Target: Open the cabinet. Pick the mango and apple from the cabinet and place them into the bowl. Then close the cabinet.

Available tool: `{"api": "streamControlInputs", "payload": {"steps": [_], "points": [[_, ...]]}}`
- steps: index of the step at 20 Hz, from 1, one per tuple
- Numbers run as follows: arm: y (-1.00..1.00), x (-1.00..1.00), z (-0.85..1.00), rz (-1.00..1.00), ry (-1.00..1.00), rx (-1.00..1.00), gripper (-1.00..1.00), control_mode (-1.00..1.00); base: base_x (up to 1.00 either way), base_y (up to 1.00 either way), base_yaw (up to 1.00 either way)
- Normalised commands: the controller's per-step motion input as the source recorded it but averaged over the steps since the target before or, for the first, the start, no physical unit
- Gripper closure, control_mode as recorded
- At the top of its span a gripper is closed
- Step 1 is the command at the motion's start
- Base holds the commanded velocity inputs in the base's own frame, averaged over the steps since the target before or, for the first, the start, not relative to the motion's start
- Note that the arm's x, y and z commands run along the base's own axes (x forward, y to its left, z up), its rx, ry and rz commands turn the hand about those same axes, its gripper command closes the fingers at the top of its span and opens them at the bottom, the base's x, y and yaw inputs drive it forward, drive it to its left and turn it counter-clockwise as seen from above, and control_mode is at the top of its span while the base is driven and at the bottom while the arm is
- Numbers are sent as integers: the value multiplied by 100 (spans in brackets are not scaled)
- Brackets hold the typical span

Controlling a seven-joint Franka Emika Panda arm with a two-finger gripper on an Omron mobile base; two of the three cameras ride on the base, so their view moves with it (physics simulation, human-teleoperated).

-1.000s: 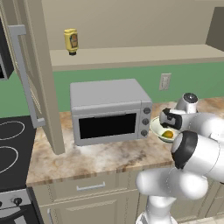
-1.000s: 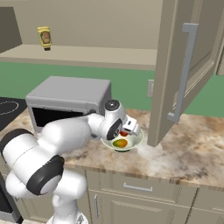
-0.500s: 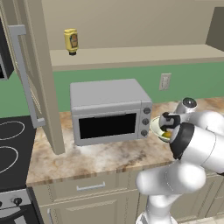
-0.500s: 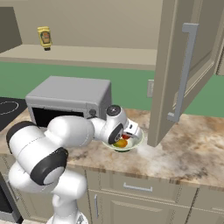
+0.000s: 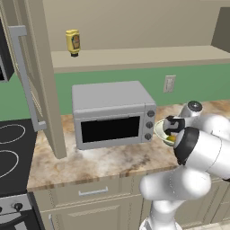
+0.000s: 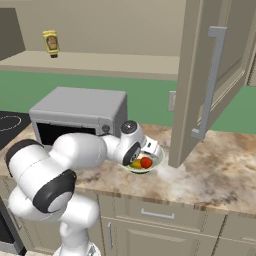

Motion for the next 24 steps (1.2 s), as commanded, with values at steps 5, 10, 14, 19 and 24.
{"api": "streamControlInputs", "payload": {"steps": [5,10,14,19,24], "points": [[0,-33,72,0,-16,0,-100,-100,0,0,0],[0,-69,78,-2,-14,-3,-100,-100,0,0,0],[0,-72,88,-4,-12,-6,-100,-100,0,0,0],[7,-64,93,-6,-6,-9,-100,-100,0,0,0],[-13,-39,66,-12,0,-15,-100,-100,0,0,0]]}}
